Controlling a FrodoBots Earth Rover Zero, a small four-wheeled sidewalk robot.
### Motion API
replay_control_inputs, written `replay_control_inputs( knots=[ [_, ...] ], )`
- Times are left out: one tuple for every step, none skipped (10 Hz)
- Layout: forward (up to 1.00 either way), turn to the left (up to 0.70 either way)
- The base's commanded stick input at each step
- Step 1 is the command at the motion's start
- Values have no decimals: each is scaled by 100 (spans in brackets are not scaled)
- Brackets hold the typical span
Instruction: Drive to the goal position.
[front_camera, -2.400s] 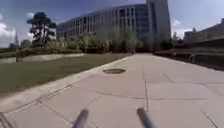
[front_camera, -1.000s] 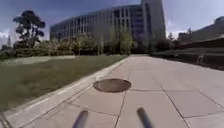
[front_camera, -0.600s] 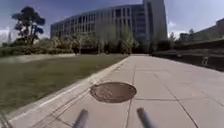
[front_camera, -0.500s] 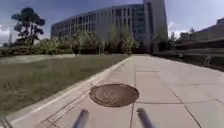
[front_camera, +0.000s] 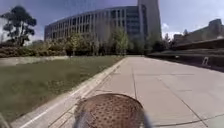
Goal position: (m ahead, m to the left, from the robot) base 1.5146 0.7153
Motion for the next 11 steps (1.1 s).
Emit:
replay_control_inputs(
  knots=[
    [100, -27],
    [100, -27],
    [100, -27],
    [100, -27],
    [100, -15],
    [100, 0],
    [100, 0],
    [100, 0],
    [100, 0],
    [100, -10],
    [100, -27]
  ],
)
